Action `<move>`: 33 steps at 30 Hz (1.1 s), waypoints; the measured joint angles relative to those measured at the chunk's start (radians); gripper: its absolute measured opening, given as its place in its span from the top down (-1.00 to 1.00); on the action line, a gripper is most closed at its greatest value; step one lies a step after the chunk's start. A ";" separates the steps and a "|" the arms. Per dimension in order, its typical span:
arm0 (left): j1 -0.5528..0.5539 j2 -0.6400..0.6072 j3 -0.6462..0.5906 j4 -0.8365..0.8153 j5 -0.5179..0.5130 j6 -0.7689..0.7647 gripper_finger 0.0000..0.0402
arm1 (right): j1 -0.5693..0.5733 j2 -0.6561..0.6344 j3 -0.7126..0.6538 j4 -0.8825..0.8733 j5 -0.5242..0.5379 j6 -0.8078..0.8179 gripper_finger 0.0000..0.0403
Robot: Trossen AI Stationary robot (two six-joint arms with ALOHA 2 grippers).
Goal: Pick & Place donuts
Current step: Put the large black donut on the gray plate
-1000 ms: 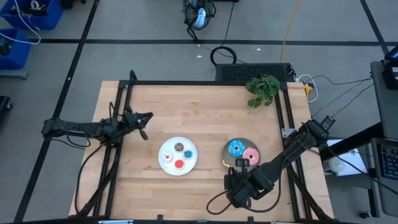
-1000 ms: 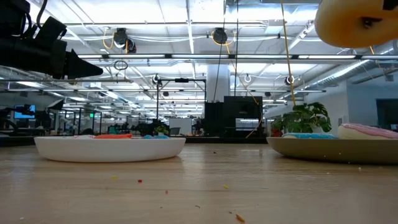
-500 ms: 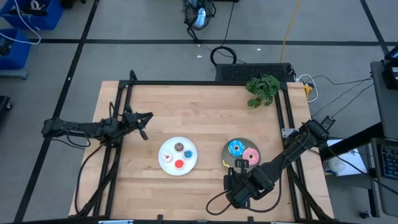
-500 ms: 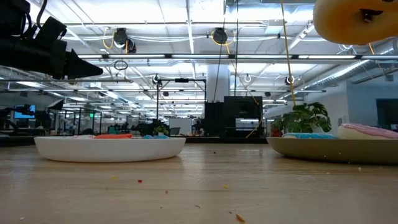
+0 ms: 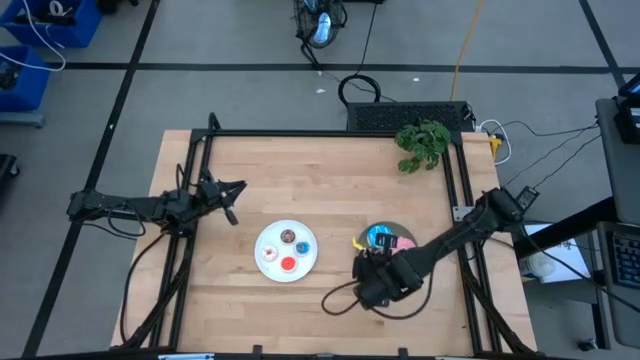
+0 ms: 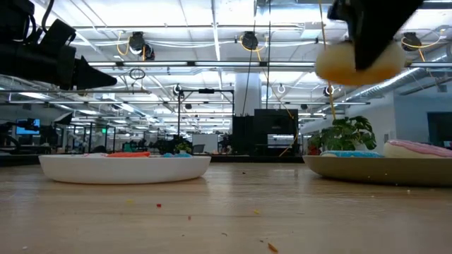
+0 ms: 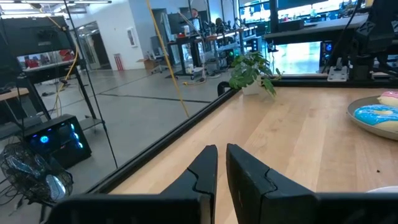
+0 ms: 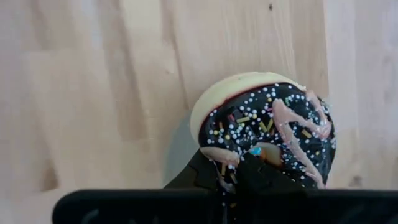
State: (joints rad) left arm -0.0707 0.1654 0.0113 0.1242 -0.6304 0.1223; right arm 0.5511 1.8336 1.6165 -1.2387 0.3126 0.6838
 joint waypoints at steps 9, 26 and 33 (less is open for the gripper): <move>0.000 0.000 0.000 -0.003 0.000 0.004 0.79 | -0.051 0.001 -0.238 0.227 -0.120 -0.045 0.96; 0.000 0.000 0.000 -0.001 0.000 0.003 0.79 | -0.060 0.002 -0.384 0.401 -0.187 -0.061 0.96; 0.000 0.000 0.000 0.000 0.000 0.000 0.79 | -0.068 0.002 -0.402 0.402 -0.217 -0.068 0.92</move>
State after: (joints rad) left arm -0.0704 0.1654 0.0113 0.1238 -0.6304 0.1226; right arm 0.4835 1.8351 1.2148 -0.8369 0.0960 0.6155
